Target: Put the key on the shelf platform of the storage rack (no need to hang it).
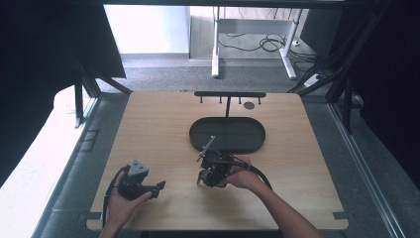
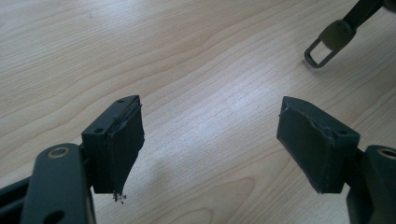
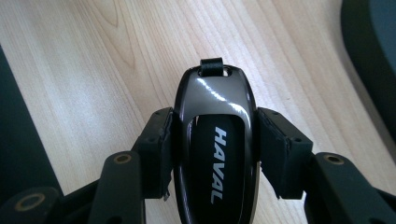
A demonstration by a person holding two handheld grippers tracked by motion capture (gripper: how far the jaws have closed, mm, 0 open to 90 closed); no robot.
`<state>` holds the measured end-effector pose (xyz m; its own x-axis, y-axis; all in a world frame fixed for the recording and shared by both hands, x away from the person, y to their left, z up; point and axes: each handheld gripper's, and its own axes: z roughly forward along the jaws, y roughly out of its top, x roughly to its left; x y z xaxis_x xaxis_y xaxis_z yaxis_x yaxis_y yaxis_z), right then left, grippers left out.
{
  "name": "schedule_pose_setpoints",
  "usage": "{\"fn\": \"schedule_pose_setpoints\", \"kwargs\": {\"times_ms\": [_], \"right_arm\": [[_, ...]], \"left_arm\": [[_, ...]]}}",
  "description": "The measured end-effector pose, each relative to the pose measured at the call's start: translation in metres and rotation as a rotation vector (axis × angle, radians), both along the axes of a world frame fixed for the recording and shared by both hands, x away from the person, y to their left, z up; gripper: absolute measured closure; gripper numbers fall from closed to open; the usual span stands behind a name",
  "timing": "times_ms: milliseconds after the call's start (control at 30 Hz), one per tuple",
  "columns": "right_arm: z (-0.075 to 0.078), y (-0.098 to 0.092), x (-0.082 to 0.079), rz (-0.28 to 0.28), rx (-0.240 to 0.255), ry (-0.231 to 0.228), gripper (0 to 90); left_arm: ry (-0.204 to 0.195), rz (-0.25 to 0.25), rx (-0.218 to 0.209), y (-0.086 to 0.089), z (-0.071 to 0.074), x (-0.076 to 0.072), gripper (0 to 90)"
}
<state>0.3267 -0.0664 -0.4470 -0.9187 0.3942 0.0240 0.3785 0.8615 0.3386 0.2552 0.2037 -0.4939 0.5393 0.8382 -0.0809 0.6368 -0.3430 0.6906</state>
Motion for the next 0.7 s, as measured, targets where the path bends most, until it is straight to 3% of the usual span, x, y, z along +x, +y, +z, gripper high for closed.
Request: {"fn": "schedule_pose_setpoints", "kwargs": {"times_ms": [700], "right_arm": [[0.040, -0.018, 0.017, -0.039, 0.041, -0.044, 49.3]], "left_arm": [[-0.008, 0.002, -0.004, 0.002, 0.001, 0.000, 23.2]]}}
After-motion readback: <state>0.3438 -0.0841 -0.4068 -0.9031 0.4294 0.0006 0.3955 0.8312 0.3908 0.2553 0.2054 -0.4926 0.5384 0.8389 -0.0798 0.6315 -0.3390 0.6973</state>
